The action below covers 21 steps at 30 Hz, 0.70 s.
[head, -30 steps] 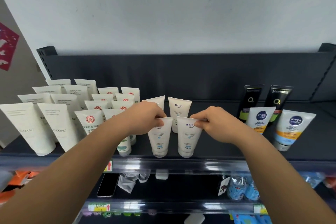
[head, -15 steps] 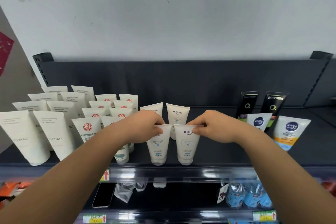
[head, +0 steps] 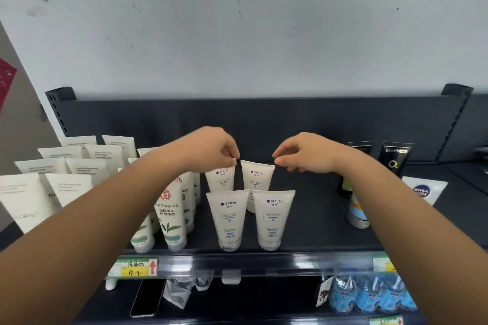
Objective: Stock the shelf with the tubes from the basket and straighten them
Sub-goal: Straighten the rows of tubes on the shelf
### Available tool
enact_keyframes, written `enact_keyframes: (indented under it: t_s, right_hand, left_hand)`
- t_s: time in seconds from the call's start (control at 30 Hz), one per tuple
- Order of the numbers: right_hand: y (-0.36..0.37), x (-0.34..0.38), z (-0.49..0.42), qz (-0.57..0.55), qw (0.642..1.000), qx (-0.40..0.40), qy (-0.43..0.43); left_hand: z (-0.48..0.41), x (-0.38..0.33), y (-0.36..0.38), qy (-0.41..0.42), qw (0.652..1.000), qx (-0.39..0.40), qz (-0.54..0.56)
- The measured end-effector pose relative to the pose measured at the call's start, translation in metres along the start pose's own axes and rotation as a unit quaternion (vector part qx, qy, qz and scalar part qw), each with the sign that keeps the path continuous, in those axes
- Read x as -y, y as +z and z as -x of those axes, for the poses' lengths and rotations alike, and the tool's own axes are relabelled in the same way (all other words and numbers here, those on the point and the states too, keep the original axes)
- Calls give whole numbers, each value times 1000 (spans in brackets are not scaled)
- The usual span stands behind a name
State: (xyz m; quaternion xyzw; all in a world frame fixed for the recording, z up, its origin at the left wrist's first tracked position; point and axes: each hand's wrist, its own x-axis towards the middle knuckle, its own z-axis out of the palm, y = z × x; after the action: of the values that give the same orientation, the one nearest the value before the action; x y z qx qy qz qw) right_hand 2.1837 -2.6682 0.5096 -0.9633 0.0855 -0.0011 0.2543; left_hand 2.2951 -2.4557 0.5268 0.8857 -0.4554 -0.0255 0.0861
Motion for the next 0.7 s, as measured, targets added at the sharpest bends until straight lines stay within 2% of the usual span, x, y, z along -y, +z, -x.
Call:
enact_keyframes:
  t_s: [0.07, 0.23, 0.37, 0.53, 0.7]
  right_hand:
    - [7, 5, -10, 45, 999, -27, -8]
    - [36, 17, -35, 113, 994, 8, -2]
    - [50, 15, -46, 137, 991, -2, -7]
    - [46, 7, -42, 150, 989, -7, -7]
    - [36, -1, -29, 142, 990, 15, -21]
  left_hand:
    - [-17, 5, -5, -18, 999, -26, -22]
    - [-49, 12, 13, -53, 983, 69, -161]
    - [-56, 14, 24, -40, 967, 126, -216]
    - [-55, 7, 24, 12, 967, 136, -217]
    - [-45, 10, 24, 44, 976, 128, -173]
